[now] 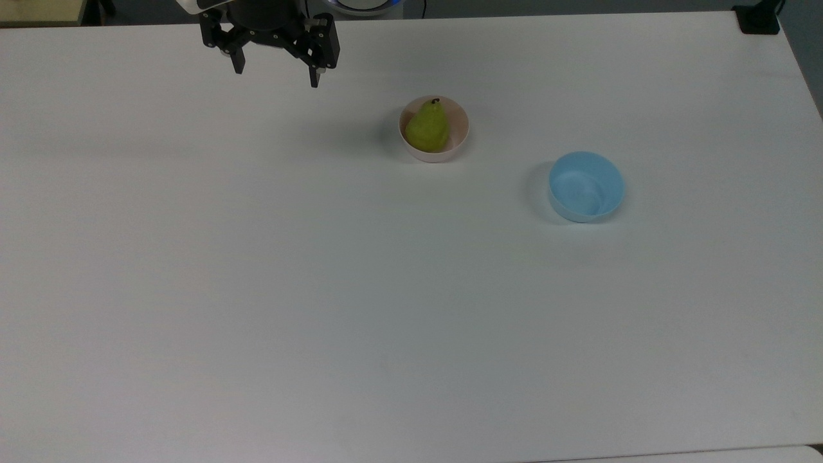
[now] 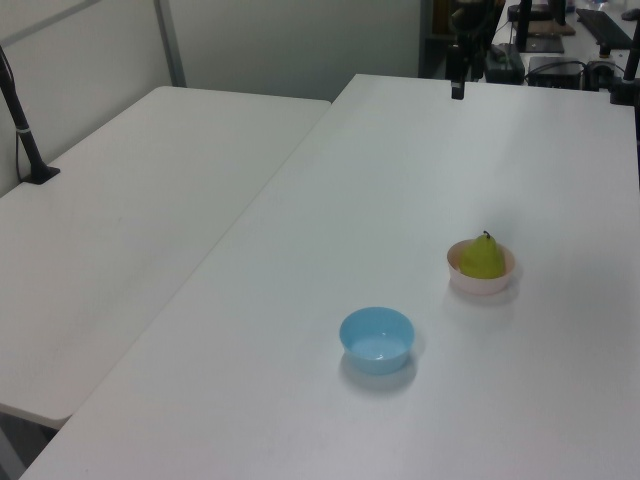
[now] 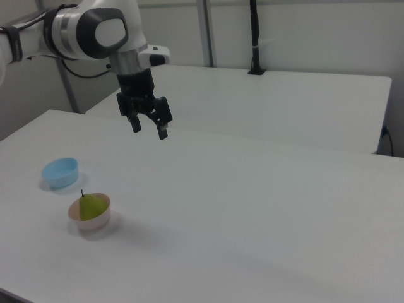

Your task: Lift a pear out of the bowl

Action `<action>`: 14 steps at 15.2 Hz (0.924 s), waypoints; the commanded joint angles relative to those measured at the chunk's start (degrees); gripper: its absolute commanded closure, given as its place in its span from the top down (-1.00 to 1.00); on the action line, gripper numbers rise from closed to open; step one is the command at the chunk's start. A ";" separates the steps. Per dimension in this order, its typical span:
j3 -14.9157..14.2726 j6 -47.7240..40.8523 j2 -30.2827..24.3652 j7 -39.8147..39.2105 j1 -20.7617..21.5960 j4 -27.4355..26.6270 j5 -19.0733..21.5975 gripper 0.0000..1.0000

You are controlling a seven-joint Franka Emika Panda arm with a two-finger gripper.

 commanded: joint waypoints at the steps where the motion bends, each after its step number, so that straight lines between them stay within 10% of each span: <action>1: 0.42 -4.94 -2.37 -5.61 -0.32 -0.57 0.59 1.00; 14: 0.23 -4.37 -1.77 -7.97 1.87 -0.49 2.52 1.00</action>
